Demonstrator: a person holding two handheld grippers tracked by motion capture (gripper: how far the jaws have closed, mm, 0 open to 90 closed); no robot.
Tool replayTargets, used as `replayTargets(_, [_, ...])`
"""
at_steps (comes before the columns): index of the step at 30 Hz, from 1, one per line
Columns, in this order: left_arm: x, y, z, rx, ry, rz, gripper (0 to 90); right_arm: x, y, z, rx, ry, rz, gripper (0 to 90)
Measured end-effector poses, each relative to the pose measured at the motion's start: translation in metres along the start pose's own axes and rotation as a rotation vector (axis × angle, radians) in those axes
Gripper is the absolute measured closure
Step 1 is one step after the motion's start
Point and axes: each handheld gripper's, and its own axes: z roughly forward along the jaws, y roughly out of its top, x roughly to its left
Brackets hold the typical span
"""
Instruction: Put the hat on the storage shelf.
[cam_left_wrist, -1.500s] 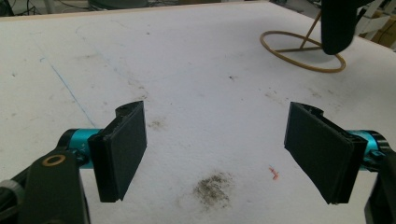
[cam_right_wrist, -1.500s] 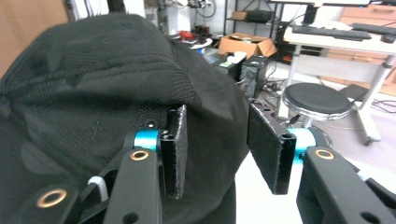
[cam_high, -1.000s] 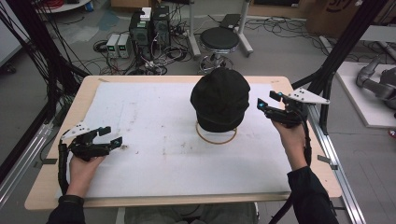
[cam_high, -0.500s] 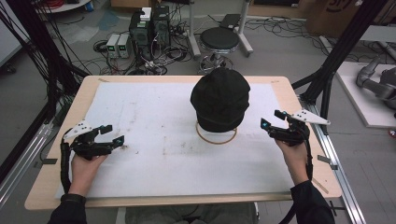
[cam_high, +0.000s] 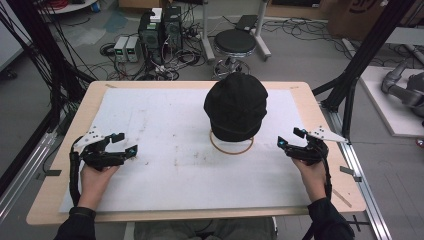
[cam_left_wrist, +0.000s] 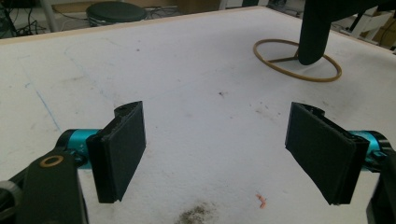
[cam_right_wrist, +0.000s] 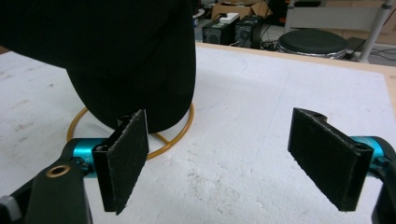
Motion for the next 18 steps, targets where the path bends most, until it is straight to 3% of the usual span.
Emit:
replayTargets(5, [-0.0023, 0.0007, 0.0048, 0.013, -0.008, 0.016, 19.9, 0.0007, -0.0039, 0.0025, 0.024, 0.009, -0.015, 19.9])
replayTargets(18, [-0.0027, 0.0001, 0.0075, 0.019, -0.013, 0.018, 20.3, -0.0038, -0.0089, 0.0026, 0.056, -0.023, -0.012, 19.9])
